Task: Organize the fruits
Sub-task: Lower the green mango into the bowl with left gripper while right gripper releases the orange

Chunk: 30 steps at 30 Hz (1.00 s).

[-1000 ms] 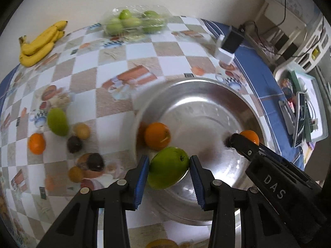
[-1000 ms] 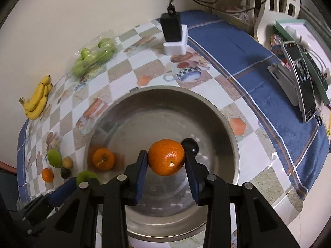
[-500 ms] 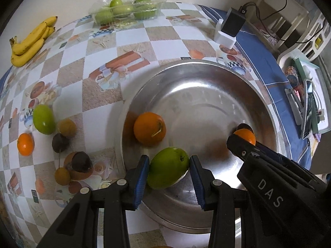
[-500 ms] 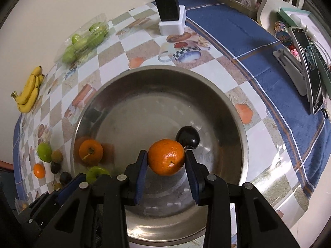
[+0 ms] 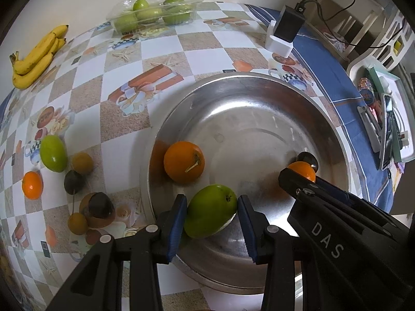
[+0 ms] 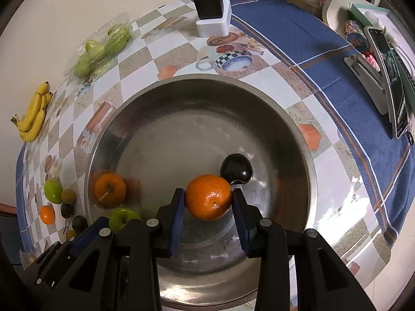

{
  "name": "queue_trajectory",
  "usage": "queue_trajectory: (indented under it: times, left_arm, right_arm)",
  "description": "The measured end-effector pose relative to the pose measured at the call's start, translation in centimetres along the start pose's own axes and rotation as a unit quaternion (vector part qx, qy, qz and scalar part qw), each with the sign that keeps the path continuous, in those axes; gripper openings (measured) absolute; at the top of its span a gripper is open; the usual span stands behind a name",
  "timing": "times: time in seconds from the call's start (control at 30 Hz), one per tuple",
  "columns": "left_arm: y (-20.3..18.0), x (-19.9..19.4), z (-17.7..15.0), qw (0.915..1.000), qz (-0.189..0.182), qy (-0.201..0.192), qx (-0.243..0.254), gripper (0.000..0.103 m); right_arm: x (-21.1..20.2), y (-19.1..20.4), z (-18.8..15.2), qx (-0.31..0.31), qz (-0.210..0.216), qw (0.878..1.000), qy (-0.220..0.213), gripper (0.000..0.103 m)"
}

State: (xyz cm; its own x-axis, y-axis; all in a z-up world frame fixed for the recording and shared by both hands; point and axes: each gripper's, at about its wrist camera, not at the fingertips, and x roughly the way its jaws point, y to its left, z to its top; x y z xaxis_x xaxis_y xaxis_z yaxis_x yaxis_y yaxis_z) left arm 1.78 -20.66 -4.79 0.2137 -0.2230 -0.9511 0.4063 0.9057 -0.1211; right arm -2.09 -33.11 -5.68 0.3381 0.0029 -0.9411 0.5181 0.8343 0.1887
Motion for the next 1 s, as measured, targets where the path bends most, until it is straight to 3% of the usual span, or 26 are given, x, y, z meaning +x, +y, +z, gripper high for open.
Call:
queue_trajectory:
  times: [0.37,0.63,1.0]
  left_arm:
    - [-0.1,-0.1,0.0,1.0,-0.01,-0.001,-0.001,0.045]
    - [0.0,-1.4,0.1,0.9995,-0.023,-0.019,-0.005,0.045]
    - [3.4,-3.2,0.5,0.9967,-0.021,-0.045,-0.064,0.045]
  right_arm:
    - [0.0,0.0,0.0,0.004,-0.001,1.0,-0.003,0.04]
    - [-1.5,0.2,0.1,0.003,-0.004,0.999,-0.037,0.04]
    - [-2.5,0.0,0.3,0.007,-0.005,0.998,-0.058,0.04]
